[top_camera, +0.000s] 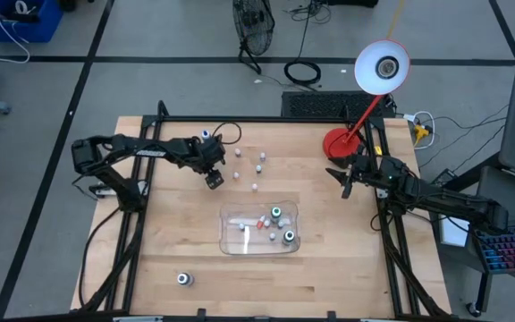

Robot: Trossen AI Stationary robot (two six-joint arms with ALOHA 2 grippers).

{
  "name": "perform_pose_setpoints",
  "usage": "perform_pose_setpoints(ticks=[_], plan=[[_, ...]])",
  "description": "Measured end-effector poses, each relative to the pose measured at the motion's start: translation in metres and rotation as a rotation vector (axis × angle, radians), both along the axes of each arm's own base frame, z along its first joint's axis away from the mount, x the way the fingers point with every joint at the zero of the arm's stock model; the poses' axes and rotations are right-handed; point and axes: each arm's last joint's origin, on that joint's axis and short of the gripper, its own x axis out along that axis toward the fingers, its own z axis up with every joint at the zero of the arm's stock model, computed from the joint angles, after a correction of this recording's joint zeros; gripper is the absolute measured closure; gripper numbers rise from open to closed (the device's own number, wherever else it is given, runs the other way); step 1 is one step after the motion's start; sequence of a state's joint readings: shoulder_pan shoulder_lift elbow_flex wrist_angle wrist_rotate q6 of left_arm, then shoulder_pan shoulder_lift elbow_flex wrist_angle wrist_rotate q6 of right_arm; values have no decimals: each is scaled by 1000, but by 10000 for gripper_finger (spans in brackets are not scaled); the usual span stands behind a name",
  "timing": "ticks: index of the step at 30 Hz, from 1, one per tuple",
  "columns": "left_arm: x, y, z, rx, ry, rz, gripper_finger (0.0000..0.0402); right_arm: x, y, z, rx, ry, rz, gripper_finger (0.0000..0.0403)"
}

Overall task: Pick & Place food coloring
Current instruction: Put the small red food coloring bottle into the transparent bin

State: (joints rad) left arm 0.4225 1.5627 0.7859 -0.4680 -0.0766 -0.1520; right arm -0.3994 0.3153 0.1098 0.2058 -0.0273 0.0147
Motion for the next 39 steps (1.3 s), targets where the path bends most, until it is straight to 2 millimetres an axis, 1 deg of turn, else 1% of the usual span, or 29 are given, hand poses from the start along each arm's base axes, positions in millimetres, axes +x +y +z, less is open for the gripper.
perform_pose_setpoints(ticks=[9,12,14,28,29,32,35,37,39], plan=[[1,-1,6,-31,-28,-14,131,0,0,0,0,-1,0,232],[1,-2,6,-40,-29,-17,145,0,0,0,0,-1,0,232],[1,-2,6,-40,-29,-16,164,0,0,0,0,-1,0,232],[-3,-3,5,-60,16,-21,334,0,0,0,-1,-2,0,232],[-3,-3,5,-58,18,-30,341,0,0,0,-1,-1,0,232],[-3,-5,6,-53,17,-48,341,0,0,0,-1,-2,0,232],[-1,-12,11,-46,15,-87,341,0,0,0,-1,-2,0,232],[1,-19,20,-45,18,-116,341,0,0,0,-1,-2,0,232],[5,-29,35,-26,20,-150,341,0,0,0,-1,-1,0,232]])
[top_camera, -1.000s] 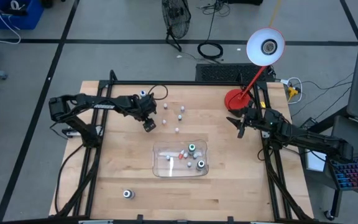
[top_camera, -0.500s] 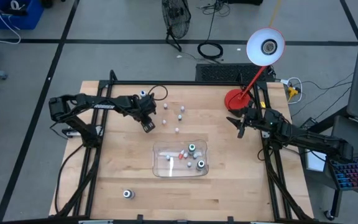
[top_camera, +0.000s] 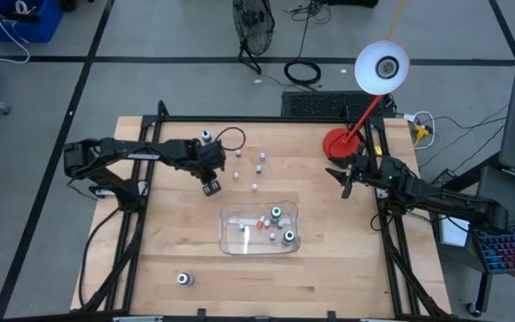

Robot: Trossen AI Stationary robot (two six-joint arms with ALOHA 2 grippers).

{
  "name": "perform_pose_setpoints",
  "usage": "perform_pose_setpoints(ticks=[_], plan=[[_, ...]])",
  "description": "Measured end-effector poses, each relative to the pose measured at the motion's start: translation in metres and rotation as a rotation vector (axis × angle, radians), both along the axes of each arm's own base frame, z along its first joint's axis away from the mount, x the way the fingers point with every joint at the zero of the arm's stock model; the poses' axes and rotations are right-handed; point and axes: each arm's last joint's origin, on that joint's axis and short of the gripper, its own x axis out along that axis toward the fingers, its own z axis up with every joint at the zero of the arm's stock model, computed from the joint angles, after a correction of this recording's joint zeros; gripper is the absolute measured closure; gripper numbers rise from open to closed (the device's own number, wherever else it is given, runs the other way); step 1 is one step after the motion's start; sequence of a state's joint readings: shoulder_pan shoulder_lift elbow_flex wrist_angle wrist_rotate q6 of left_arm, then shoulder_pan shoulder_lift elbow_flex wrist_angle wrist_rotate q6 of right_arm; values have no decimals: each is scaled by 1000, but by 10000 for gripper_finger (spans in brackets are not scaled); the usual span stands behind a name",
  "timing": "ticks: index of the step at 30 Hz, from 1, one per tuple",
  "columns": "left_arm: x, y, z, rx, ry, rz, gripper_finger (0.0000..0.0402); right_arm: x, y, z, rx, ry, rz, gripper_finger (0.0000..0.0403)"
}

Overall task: Pick & Place food coloring
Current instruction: Put the small red food coloring bottle into the transparent bin

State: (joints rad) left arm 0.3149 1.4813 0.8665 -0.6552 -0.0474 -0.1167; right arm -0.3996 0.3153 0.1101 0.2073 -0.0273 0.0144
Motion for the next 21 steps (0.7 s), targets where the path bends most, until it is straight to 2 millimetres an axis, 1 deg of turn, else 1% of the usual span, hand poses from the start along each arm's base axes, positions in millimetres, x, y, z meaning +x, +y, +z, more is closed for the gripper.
perform_pose_setpoints(ticks=[2,7,11,13,15,17,19,21], plan=[[5,-13,17,23,-4,-26,341,0,0,0,0,0,1,232],[21,-56,72,71,-42,-110,341,0,0,0,0,0,0,232],[37,-94,116,103,-142,-187,341,0,0,0,0,0,0,232],[48,-111,130,110,-167,-219,341,0,0,0,1,1,0,232],[60,-126,138,107,-176,-254,341,0,0,0,0,0,0,232],[75,-141,135,113,-145,-305,341,0,0,0,0,0,0,232],[89,-153,123,124,-84,-364,341,0,0,0,1,2,1,232],[101,-161,106,122,-34,-409,342,0,0,0,0,-1,0,232]])
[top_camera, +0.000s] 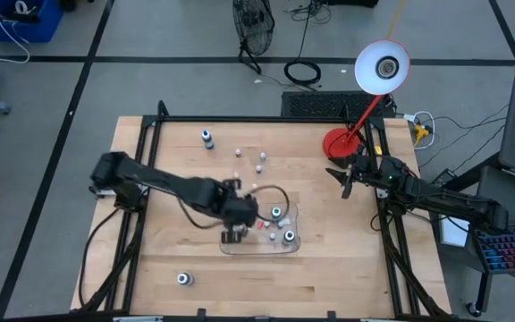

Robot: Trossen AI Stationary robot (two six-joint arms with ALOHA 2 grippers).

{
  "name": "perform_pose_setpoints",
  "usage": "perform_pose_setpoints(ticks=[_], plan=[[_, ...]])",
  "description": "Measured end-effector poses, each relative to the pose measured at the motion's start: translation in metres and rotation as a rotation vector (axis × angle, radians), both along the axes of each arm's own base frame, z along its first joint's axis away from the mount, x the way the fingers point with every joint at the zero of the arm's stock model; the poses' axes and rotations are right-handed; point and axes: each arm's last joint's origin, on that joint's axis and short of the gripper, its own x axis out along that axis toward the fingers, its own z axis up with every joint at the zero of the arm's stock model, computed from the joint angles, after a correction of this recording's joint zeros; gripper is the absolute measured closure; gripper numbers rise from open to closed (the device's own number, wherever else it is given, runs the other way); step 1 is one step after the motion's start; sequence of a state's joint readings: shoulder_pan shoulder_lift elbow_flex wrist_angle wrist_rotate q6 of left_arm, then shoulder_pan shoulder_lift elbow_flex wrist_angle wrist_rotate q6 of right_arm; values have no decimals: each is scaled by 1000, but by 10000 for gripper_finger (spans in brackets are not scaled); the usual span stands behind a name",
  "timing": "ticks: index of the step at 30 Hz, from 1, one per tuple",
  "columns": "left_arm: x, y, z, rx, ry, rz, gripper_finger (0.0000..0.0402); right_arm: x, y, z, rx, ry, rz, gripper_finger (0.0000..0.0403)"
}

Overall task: Pick & Place food coloring
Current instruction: Put the small red food coloring bottle into the transparent bin

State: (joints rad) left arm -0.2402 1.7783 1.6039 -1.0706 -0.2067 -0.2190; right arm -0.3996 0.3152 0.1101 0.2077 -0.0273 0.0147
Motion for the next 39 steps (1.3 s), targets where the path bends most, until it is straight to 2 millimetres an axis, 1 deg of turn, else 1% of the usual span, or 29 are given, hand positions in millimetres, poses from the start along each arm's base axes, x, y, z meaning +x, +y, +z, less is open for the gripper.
perform_pose_setpoints(ticks=[4,6,9,12,17,20,27,39], plan=[[20,-3,-34,10,75,-42,343,0,0,0,0,1,0,232],[28,-2,-47,9,91,-55,343,0,0,0,1,1,0,232],[39,1,-60,-32,88,-71,343,0,0,0,1,2,0,232],[45,6,-72,-36,115,-60,343,0,0,0,1,1,0,232],[50,12,-81,-66,118,-50,343,0,0,0,1,1,0,232],[52,12,-89,-74,129,-54,343,0,0,0,0,0,0,232],[53,11,-101,-78,162,-49,343,0,0,0,0,-1,0,232],[59,8,-112,-131,165,-61,348,0,0,0,0,1,0,232]])
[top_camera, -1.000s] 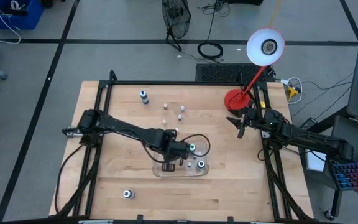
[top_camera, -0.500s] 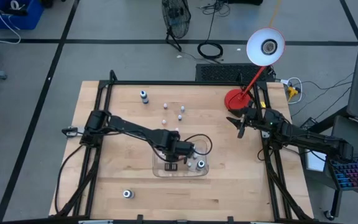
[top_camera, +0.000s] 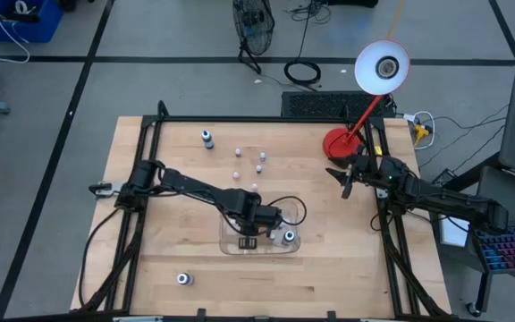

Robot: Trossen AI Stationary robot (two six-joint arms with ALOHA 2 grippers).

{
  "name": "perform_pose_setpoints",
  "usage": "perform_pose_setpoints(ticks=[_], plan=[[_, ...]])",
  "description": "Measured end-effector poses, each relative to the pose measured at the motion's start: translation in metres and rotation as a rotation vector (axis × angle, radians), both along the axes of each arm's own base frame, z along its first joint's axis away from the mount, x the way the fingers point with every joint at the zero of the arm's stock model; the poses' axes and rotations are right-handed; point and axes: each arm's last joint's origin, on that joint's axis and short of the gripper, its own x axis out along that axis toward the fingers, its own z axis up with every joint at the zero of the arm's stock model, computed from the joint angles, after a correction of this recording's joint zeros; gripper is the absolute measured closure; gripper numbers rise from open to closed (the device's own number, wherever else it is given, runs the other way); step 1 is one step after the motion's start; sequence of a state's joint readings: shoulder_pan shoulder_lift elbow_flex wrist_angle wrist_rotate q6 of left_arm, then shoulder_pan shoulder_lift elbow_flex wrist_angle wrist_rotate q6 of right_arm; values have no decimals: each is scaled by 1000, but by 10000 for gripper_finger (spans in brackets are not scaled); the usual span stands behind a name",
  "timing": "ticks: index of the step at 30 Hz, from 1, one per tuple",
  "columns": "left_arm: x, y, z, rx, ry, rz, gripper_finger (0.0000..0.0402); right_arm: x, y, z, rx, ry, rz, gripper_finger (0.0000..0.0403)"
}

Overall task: Pick & Place food coloring
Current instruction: Put the small red food coloring bottle into the transparent bin, then put the small orange food coloring bottle into the transparent bin

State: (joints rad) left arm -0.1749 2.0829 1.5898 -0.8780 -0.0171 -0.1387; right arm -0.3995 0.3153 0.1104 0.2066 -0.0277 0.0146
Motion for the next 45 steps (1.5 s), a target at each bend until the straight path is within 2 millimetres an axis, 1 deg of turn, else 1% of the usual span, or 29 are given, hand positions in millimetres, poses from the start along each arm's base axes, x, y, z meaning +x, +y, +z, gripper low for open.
perform_pose_setpoints(ticks=[3,4,5,7,13,17,20,23,24,28,31,33,35,38,41,43,45], plan=[[1,-1,-5,-3,7,-5,351,0,0,0,0,0,0,232],[2,-1,-6,-10,8,-9,360,0,0,0,0,0,0,232],[2,-1,-8,-18,14,-11,383,0,0,0,0,1,0,232],[3,-1,-13,-19,23,-18,401,0,0,0,0,1,0,232],[4,-2,-15,-20,26,-19,396,0,0,0,0,-1,0,232],[4,-2,-15,-18,26,-25,400,0,0,0,-1,-1,0,232],[3,-1,-12,-17,23,-34,389,0,0,0,0,-1,0,232],[-2,-1,2,-7,13,-39,374,0,0,0,-1,-1,0,232],[-4,-1,9,-8,-1,-45,371,0,0,0,-1,-1,0,232],[-18,2,46,-5,-53,-54,366,0,0,0,-1,-1,0,232],[-30,10,78,71,-133,-24,365,0,0,0,0,-1,0,232],[-40,22,98,142,-172,40,365,0,0,0,0,0,0,232],[-51,40,113,192,-182,136,360,0,0,0,0,0,0,232],[-67,74,123,211,-177,293,332,0,0,0,0,1,0,232],[-81,111,115,185,-138,427,284,0,0,0,0,1,0,232],[-86,134,99,161,-113,479,247,0,0,0,0,1,0,232],[-89,152,83,110,-122,501,211,0,0,0,0,1,0,232]])
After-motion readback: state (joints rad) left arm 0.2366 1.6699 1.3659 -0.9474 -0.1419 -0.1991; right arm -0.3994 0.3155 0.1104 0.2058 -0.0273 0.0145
